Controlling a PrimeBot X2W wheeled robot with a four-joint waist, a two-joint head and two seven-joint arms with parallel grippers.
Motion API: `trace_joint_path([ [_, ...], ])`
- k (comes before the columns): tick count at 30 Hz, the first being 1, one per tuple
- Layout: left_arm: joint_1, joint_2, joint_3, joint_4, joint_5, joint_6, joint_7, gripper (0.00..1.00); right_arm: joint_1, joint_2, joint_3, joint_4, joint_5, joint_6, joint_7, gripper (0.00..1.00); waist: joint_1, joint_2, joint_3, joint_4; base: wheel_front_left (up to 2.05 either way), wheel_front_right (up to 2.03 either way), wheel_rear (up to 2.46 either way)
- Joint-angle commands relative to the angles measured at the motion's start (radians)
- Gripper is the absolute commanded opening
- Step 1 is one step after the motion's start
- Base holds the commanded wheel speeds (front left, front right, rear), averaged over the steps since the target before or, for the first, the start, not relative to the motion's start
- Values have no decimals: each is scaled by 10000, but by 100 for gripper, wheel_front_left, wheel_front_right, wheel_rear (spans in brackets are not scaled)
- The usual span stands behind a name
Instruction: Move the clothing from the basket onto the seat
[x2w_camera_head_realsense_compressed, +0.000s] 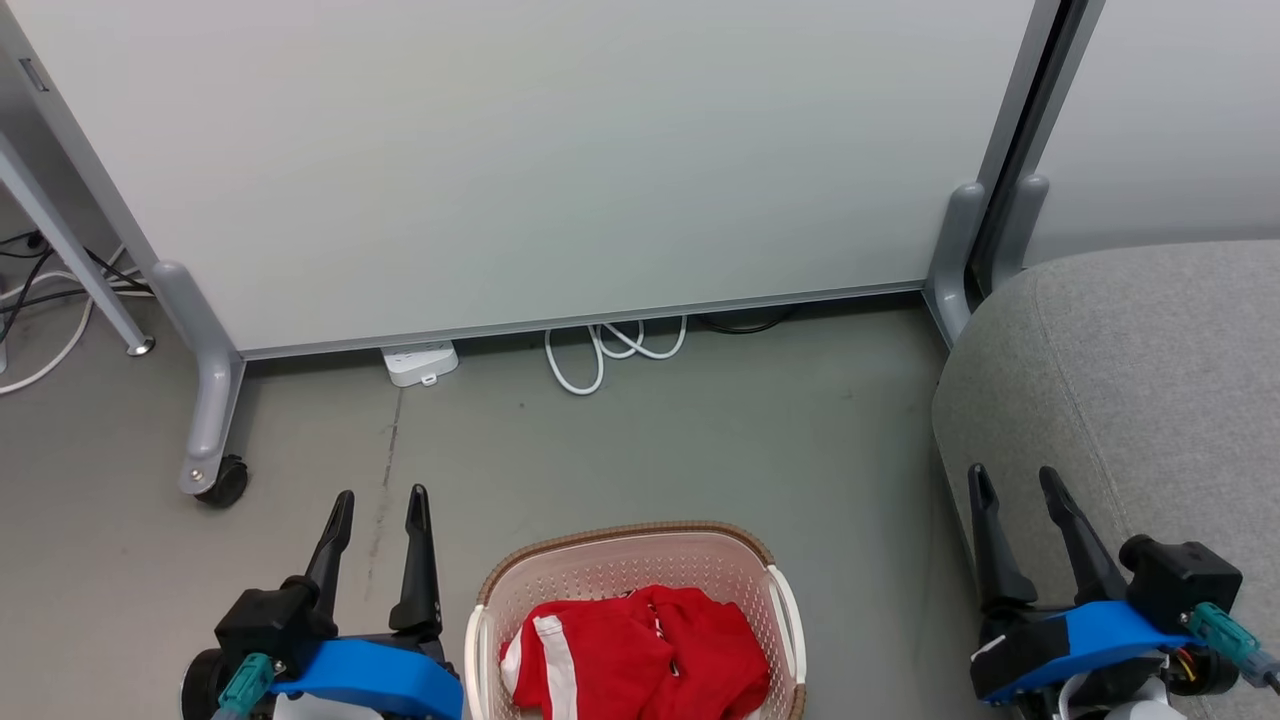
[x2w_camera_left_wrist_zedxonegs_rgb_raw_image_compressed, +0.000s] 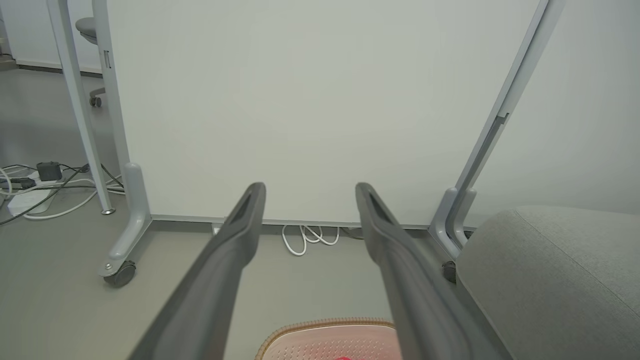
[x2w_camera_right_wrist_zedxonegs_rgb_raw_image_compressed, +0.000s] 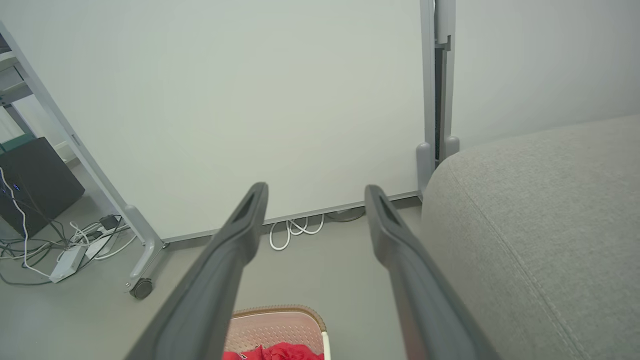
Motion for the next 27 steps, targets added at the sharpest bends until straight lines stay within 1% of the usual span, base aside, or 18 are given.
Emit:
trace_joint_path([
  [1,-146,67,-1,20,165,38,-73,100,-3,-52,25,-59,-136,0,-70,100,1,0,-9,2,0,0,0],
  [14,-249,75,-202,217,934,82,-314,100,59,-55,-4,-131,-1067,1,-201,100,1,0,18,70,0,0,0],
  [27,-244,74,-105,226,828,98,-300,100,-34,-54,3,-64,-974,1,-237,100,1,0,130,2,0,0,0],
])
